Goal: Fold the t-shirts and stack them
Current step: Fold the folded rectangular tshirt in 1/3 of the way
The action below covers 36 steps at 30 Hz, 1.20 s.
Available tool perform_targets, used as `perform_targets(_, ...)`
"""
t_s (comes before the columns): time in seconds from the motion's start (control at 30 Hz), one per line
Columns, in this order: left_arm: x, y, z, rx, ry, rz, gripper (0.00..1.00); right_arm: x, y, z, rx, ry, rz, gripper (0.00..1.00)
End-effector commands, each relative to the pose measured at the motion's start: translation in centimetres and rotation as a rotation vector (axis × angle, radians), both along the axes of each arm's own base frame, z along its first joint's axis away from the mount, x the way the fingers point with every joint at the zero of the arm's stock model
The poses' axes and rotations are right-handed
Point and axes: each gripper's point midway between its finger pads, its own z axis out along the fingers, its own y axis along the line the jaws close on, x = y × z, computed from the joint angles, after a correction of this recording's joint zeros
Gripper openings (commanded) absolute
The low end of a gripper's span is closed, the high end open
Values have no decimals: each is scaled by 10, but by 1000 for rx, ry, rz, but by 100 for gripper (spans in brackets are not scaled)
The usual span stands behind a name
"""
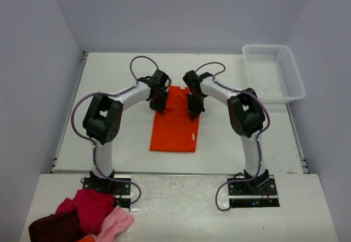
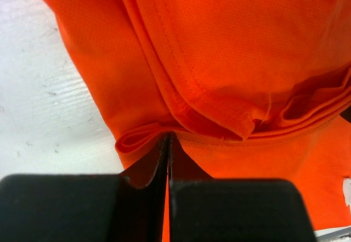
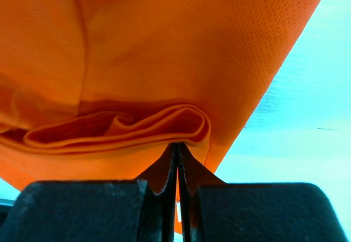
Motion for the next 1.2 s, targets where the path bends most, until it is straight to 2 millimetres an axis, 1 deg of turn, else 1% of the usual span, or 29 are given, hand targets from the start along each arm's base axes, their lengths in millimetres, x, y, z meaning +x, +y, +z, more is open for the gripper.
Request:
perform_targets(0.0,19,-12,5,-58,-57,-42,0,1,-1,2,-19,14,-50,0)
perform_targets(0.17,25,-17,1,-63,-60,-58,0,-10,-7,-6,-44,48,-90,0)
perform_targets(0.23,27,-17,-1,-57,-61,-61,0,-12,-9,-5,-54,43,-106,0)
perform_targets(0.27,28,-16,-1,-49,-62,-59,0,-17,-11,-7,-58,57,-109,0)
perform_targets(0.43,33,-5,2,12,-76,-32,0,-23,-14,-9,-61,67,-118,0)
perform_targets(0.47,33,-1,6,25,-87,-19,0,-23,-14,-8,-55,64,-116,0)
perform_targets(0.5,33,1,8,29,-90,-8,6,-21,-13,-7,-50,56,-115,0)
perform_targets(0.53,33,3,11,32,-97,-4,9,-20,-13,-5,-48,47,-110,0)
perform_targets(0.57,32,3,19,26,-109,3,10,-19,-13,-1,-44,29,-96,0)
perform_targets(0.6,28,4,19,25,-103,7,13,-15,-12,2,-39,7,-85,0)
perform_targets(0.63,29,9,23,45,-118,28,14,-13,-13,5,-42,-13,-75,0)
perform_targets(0.67,28,12,33,43,-138,38,14,-11,-14,9,-45,-37,-53,0)
perform_targets(0.73,21,17,37,49,-139,60,13,-4,-15,21,-40,-92,-29,0)
perform_targets(0.77,20,20,49,43,-163,73,13,-2,-16,25,-41,-108,-16,0)
perform_targets(0.8,15,24,49,49,-160,79,13,0,-16,33,-31,-128,-5,0)
perform_targets(0.87,6,27,58,37,-169,91,13,3,-19,42,-37,-161,9,0)
perform_targets(0.9,3,29,59,38,-166,92,13,2,-17,49,-19,-174,17,0)
perform_targets(0.97,-3,31,63,33,-165,103,12,0,-19,52,-16,-176,25,0)
perform_targets(1.0,-7,32,60,35,-156,104,11,-1,-18,53,-14,-180,30,0)
perform_targets(1.03,-9,32,59,32,-154,105,10,-7,-14,53,20,-159,39,0)
perform_targets(1.17,-9,30,55,30,-148,97,10,-16,-5,48,71,-127,65,0)
